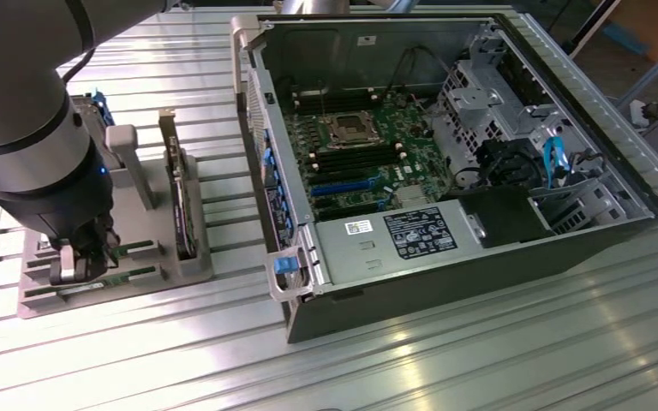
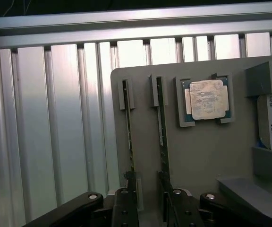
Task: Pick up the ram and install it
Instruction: 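Pick up the ram and move it above insertion slot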
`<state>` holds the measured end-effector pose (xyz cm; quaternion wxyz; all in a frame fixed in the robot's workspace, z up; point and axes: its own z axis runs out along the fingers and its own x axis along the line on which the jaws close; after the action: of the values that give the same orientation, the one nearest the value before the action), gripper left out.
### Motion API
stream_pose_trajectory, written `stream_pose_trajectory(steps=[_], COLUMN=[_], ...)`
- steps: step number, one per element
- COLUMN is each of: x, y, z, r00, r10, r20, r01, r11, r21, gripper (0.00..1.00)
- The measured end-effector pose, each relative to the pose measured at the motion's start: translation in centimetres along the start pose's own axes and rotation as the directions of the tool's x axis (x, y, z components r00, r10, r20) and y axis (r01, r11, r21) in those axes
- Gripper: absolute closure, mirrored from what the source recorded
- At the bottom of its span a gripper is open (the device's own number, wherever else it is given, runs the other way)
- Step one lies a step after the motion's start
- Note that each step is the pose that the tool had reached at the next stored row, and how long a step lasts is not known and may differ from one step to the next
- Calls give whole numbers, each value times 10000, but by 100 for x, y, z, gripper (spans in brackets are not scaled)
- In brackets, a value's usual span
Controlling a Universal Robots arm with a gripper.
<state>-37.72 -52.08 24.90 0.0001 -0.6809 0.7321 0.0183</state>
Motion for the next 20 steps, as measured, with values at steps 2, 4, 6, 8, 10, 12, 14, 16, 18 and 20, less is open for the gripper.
stream_pose_trajectory(steps=[2, 4, 6, 8, 10, 12, 14, 16, 18, 20], x=[5, 21, 34, 37, 37, 38, 39, 41, 42, 42], y=[0, -2, -3, -3, -3, -4, -4, -5, -5, -5], z=[7, 9, 12, 14, 13, 23, 56, 111, 139, 148], r00=[10000, 10000, 10000, 10000, 10000, 10000, 10000, 10000, 10000, 10000], r10=[1, -1, 0, 0, 0, -1, -1, -2, -1, -44], r20=[2, 0, 0, 0, 8, 22, 21, 21, 22, 18], r01=[-1, 1, 0, 0, 0, 1, 1, 2, 1, 44], r11=[10000, 10000, 10000, 10000, 10000, 10000, 10000, 10000, 10000, 10000], r21=[2, 0, 1, 1, 0, 1, -1, -1, 0, -3], gripper=[68, 68, 68, 68, 68, 68, 68, 68, 68, 68])
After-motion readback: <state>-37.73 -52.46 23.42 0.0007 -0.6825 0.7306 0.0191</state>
